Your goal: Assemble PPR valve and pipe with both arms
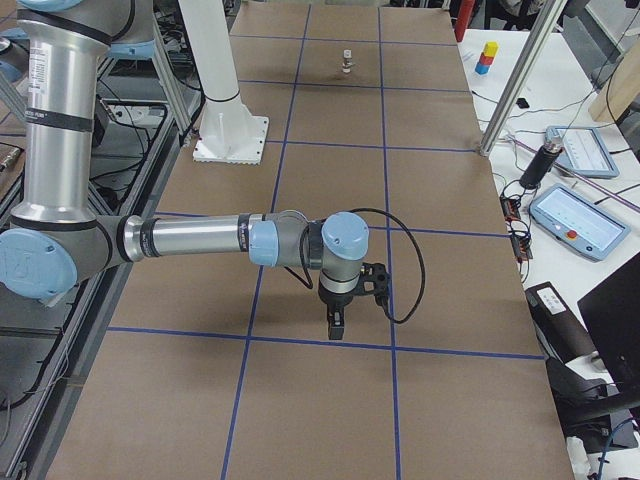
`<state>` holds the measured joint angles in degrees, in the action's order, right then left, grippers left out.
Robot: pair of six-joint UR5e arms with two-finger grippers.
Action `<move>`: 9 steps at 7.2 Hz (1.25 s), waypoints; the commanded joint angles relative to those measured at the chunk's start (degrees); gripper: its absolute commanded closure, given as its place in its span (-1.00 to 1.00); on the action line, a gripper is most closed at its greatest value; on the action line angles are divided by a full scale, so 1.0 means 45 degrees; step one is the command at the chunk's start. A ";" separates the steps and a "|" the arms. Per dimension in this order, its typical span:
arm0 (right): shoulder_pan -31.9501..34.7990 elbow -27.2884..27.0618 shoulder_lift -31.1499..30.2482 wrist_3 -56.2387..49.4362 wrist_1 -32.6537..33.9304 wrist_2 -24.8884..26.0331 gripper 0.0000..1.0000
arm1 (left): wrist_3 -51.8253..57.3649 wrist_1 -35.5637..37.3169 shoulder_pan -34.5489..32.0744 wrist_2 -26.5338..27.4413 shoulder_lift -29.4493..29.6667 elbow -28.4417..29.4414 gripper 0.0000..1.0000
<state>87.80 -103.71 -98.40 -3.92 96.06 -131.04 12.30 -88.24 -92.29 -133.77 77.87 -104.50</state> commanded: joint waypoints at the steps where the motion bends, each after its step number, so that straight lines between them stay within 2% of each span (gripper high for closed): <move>1: 0.0000 0.0000 0.0068 0.0030 0.0000 -0.0001 -0.99 | 0.0000 -0.0020 0.0000 0.0000 0.0000 -0.0020 -1.00; 4: -0.0020 -0.0702 0.0263 -0.0028 0.0000 -0.0177 -0.99 | 0.0020 -0.0097 0.0039 0.0019 0.0020 -0.0195 -1.00; 6: -0.0020 -0.0626 0.1117 0.0088 0.0000 -0.0080 -0.99 | 0.0000 -0.0427 0.0039 -0.0174 0.0447 -0.0254 -1.00; 9: 0.0000 -0.0451 0.2156 0.0128 0.0019 -0.0040 -0.99 | -0.0097 -0.3096 0.0059 -0.0176 0.1071 0.0134 -1.00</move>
<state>87.79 -106.37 -90.39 -3.42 96.08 -131.24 12.06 -97.01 -92.06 -134.56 81.14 -104.95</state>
